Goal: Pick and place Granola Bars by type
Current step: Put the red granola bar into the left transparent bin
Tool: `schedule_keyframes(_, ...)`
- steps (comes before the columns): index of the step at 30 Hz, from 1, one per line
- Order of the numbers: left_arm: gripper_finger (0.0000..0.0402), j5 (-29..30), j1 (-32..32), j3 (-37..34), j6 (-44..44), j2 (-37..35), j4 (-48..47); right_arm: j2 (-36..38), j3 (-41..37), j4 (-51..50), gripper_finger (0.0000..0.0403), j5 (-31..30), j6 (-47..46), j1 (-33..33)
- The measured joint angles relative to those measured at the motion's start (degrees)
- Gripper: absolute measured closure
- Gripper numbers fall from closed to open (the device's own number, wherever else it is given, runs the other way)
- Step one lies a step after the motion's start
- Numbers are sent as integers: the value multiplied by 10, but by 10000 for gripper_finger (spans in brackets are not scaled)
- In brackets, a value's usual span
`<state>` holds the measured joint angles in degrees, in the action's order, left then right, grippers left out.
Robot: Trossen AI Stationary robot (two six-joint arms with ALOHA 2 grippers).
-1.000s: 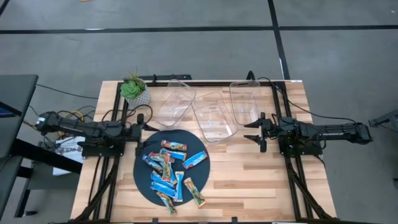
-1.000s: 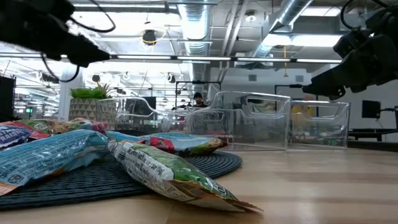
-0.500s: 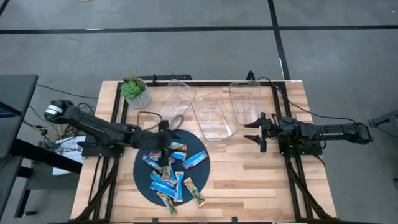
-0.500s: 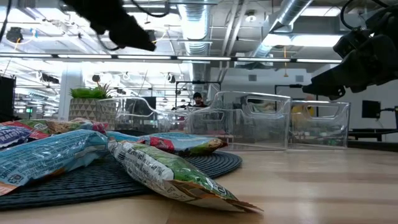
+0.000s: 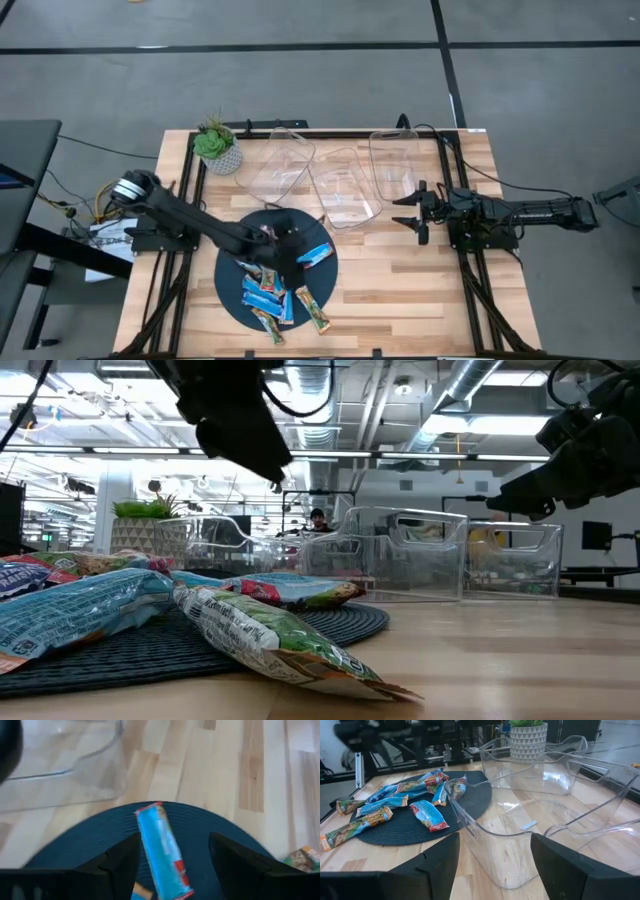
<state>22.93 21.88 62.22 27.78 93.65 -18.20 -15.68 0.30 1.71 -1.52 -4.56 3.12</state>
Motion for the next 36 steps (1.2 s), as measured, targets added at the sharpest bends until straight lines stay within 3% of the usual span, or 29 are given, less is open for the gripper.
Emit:
schedule_keyframes(7,178,-9,3,43,44,74,-31,0,0,-1,163,0,0,0)
schedule_keyframes(19,178,-27,-20,44,88,145,-45,0,0,0,163,0,0,0)
schedule_keyframes(32,179,-46,-27,44,88,172,-31,0,0,0,163,0,0,0)
schedule_keyframes(36,205,-52,-27,44,87,172,-33,0,0,0,163,0,0,0)
